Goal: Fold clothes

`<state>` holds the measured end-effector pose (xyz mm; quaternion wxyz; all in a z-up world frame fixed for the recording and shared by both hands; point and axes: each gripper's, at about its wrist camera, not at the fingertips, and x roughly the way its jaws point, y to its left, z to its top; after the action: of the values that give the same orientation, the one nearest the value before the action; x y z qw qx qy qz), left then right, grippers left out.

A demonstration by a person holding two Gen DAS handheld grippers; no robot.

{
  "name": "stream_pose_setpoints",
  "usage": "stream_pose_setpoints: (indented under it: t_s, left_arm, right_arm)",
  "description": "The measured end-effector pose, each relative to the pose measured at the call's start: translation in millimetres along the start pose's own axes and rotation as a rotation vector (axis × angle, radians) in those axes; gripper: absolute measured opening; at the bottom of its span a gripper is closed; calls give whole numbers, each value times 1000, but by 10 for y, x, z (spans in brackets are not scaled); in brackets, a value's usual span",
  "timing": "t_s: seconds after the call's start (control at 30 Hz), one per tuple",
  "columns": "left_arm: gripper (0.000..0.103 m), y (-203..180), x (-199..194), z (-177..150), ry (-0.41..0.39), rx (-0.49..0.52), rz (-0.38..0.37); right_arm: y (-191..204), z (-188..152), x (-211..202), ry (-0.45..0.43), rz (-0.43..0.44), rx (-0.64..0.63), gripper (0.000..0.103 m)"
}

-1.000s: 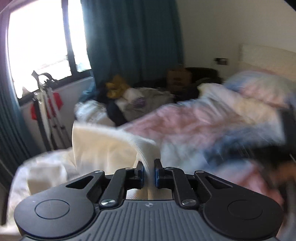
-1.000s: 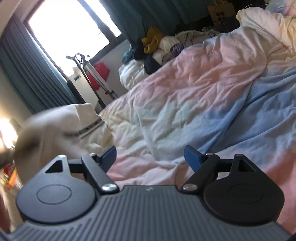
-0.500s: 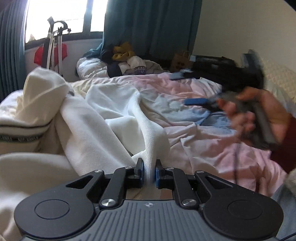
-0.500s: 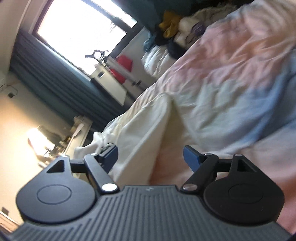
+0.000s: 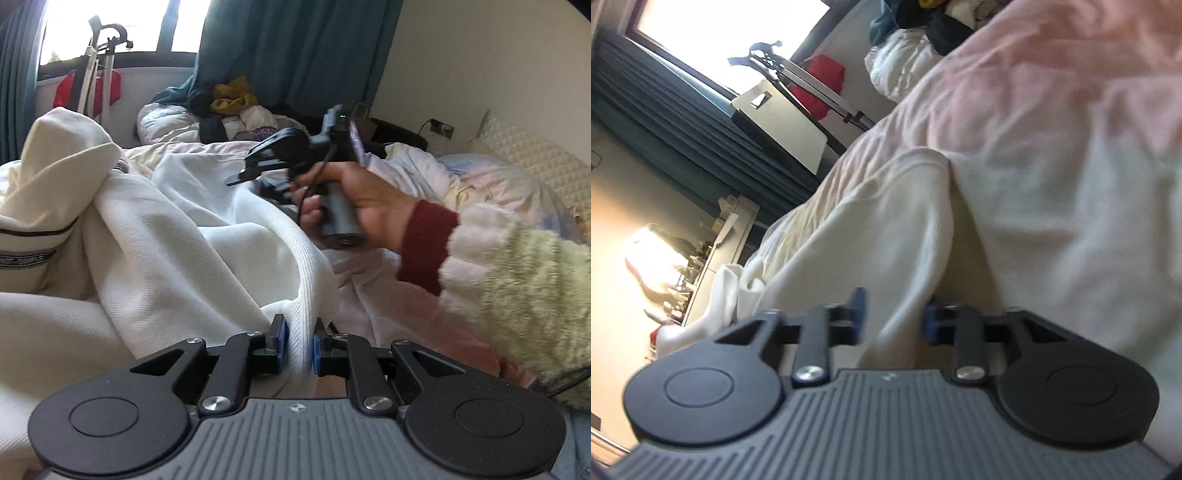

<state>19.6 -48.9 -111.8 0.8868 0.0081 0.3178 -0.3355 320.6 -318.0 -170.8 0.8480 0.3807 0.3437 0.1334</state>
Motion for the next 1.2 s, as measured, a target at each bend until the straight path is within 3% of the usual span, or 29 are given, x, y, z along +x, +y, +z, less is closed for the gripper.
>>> stream_pose_setpoints:
  t_s: [0.07,0.17,0.43,0.57,0.73,0.87,0.97,1.07,1.2]
  left_arm:
    - [15,15,59,11,15,-1,-12]
    - [16,-29,47,24,-18,51,-36]
    - [18,-113,-2,-9,-28,60,16]
    - [21,-156,-119,35,-78,52,-21]
    - [22,-337,-215,35,-102,110,-41]
    - [22,-436,-203,-33,-71,150,-67]
    - [25,-500,-248,-90,-51,146,-79]
    - [29,-368,-393,-82,-35,20,-108]
    - [41,127,-705,-123,-41,-349,-90]
  right_arm:
    - [6,52,-160,-46,2,6,9]
    - [12,134,-489,-125,2,19,8]
    - [28,352,-1367,-335,4,55,7]
    - [-129,166,-2241,-501,-119,46,7]
    - [-679,-254,-3072,-640,-221,200,7]
    - [-1078,-617,-3346,-668,-339,318,7]
    - [-1318,-761,-3262,-593,-468,396,7]
    - [-1356,-778,-3157,-528,-561,390,7]
    - [-1296,-788,-3116,-520,-636,333,7]
